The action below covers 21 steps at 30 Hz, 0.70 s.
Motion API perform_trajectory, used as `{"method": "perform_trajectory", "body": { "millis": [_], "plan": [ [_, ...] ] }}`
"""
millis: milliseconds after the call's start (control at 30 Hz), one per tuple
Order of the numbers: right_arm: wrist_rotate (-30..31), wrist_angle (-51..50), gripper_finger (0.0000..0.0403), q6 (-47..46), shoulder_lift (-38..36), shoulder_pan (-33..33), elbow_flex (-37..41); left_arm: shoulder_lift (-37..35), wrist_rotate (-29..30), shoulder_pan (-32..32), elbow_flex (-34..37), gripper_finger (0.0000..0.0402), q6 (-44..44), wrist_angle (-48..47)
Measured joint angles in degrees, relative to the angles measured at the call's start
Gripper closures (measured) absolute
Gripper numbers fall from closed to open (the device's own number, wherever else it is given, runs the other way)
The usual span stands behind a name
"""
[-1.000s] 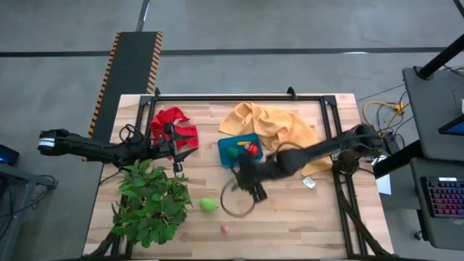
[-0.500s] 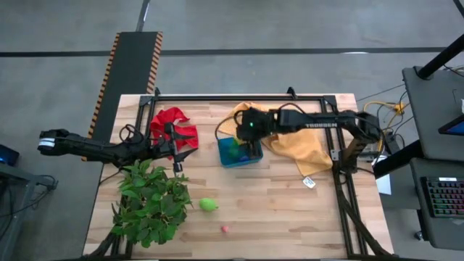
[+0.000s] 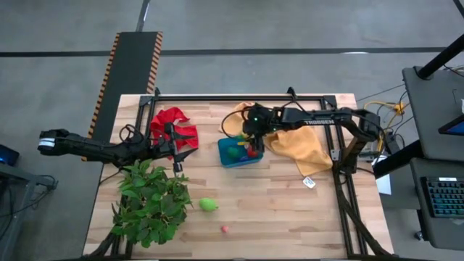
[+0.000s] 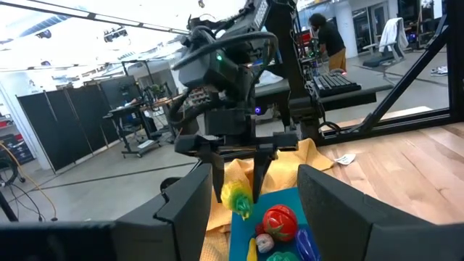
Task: Pick and placing Produce into tupperware
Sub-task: Put the yellow pineapple into the blue bin
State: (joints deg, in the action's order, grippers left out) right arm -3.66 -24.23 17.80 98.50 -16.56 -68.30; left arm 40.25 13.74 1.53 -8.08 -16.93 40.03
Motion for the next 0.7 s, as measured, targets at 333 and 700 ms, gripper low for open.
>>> {"method": "perform_trajectory", "body": {
  "millis": [333, 700],
  "plan": [
    [0.5, 6.9, 0.0168, -0.9, 0.1, 0.0, 7.1, 0.0, 0.0, 0.0, 0.0, 0.0212, 0.0, 0.0],
    [0.7, 6.9, 0.0110, -4.5, 0.1, 0.0, 6.2, 0.0, 0.0, 0.0, 0.0, 0.0212, 0.0, 0.0]
  ]
}}
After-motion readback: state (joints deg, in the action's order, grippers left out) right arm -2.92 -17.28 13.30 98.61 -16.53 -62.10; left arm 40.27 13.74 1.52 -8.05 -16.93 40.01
